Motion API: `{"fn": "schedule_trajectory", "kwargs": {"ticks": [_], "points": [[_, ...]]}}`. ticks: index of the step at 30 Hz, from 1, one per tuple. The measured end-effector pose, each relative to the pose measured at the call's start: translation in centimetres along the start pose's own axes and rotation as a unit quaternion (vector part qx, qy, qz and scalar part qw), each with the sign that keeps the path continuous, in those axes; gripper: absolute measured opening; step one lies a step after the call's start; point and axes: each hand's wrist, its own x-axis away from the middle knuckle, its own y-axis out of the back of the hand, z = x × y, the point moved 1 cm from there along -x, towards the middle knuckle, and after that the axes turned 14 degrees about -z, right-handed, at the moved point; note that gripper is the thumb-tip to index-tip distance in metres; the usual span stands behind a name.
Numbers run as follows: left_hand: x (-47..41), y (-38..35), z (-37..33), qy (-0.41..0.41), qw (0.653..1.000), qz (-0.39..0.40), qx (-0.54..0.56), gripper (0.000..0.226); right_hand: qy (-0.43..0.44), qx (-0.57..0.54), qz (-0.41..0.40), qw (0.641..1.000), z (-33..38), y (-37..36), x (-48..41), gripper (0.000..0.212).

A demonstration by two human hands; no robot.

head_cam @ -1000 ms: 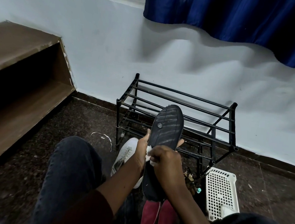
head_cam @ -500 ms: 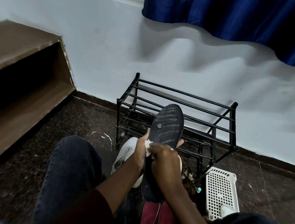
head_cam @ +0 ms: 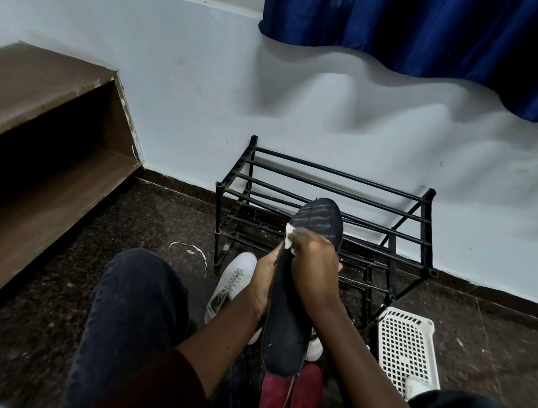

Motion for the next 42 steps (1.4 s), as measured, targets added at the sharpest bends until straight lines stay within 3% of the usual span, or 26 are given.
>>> {"fn": "schedule_trajectory", "kwargs": {"ticks": [3,5,11,16,22,32,36,42], "points": [[-0.5,0.3,-0.2,0.0,1.0,0.006,0.015,0.05,0.014,-0.014,-0.034,0.999,0.5,0.4,1.0,0.037],[-1.1,0.6,-0.5,-0.005,1.0,-0.005,0.018,0.066,0.029,-0.007,-0.043,0.999,0.8,0.8,2.3,0.035],[-1.6,0.6,-0.9,0.006,0.999,0.033,-0.03,0.1,0.067,0.008,-0.017,0.998,0.7,0.8,6.5,0.034],[-1.5,1.0,-0.2,-0.012,0.998,0.05,-0.033,0.084,0.072,0.041,-0.004,0.997,-0.4,0.6,4.2,0.032],[-1.0,0.9,0.2,-0.034,0.998,0.059,-0.015,0.068,0.019,0.042,-0.067,0.997,-1.5,0.6,0.6,0.027],[-2.3,1.3,-0.8,-0.038,0.997,0.06,-0.035,0.098,0.053,-0.042,-0.037,0.997,0.8,0.6,6.4,0.038],[-2.2,1.5,-0.9,-0.053,0.998,-0.003,-0.043,0.08,0.09,0.027,-0.044,0.995,0.2,0.8,4.4,0.035],[-1.4,1.0,-0.4,-0.029,0.998,0.048,-0.024,0.072,0.063,0.097,-0.083,0.99,-1.8,1.0,0.5,0.036]]}}
